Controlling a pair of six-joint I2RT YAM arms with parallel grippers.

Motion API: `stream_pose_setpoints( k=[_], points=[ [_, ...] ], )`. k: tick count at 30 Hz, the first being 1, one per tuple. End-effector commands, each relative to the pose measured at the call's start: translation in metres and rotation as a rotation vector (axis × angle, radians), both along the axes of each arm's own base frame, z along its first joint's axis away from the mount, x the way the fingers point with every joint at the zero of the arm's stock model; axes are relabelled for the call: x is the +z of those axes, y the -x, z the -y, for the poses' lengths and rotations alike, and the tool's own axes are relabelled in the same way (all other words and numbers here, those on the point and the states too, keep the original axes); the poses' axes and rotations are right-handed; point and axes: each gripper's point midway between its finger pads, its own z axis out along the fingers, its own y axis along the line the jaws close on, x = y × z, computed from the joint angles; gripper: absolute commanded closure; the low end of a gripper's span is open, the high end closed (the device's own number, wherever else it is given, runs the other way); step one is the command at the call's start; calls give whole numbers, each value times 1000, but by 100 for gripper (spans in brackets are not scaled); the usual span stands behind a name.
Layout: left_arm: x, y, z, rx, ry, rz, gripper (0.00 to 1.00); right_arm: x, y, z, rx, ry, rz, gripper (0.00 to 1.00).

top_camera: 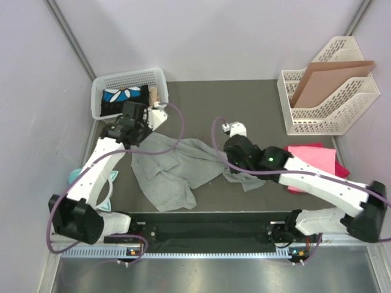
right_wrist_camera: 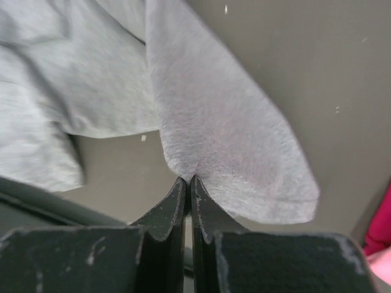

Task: Fold and stack the t-shirts
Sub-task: Flatten the tshirt out

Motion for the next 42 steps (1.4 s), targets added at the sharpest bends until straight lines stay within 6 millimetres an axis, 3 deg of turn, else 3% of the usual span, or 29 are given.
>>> stream_pose_setpoints(
  k=[1,2,4,5,7,8,10,11,13,19,21,25,30,33,37,42],
  points=[
    [86,3,-18,17,20,189,77,54,26,23,-11,-38,45,100],
    [96,5,-17,12,48,201,76,62,35,23,-11,-74,48,100],
    [88,22,-11,-19,84,141,75,62,43,33,-29,-68,45,100],
    [65,30,-4,-50,102,78,75,63,45,37,-41,-82,50,100],
    [41,40,5,-80,105,36,74,52,43,47,-72,-51,59,100],
    [10,51,11,-100,83,-32,73,48,40,51,-92,-37,60,100],
    [-14,55,16,-115,57,-71,73,40,32,56,-119,-6,69,100],
    [-33,63,19,-124,51,-117,73,35,23,61,-141,24,67,100],
    [-48,64,25,-133,63,-157,73,30,11,60,-155,16,63,100],
    [-82,59,24,-107,24,-234,72,19,-58,92,-266,25,71,100],
    [-91,58,22,-94,5,-254,73,18,-78,107,-302,43,69,100],
    [-107,61,25,-95,17,-283,72,9,-113,104,-317,43,52,100],
    [-125,73,33,-117,17,-343,63,-4,-142,111,-368,59,45,100],
    [-131,76,39,-128,24,-355,51,-18,-156,114,-386,70,21,100],
    [-129,83,54,-153,53,-360,47,-35,-167,109,-383,76,-17,100],
    [-136,75,53,-135,39,-313,44,-39,-171,103,-365,63,-29,100]
  ],
)
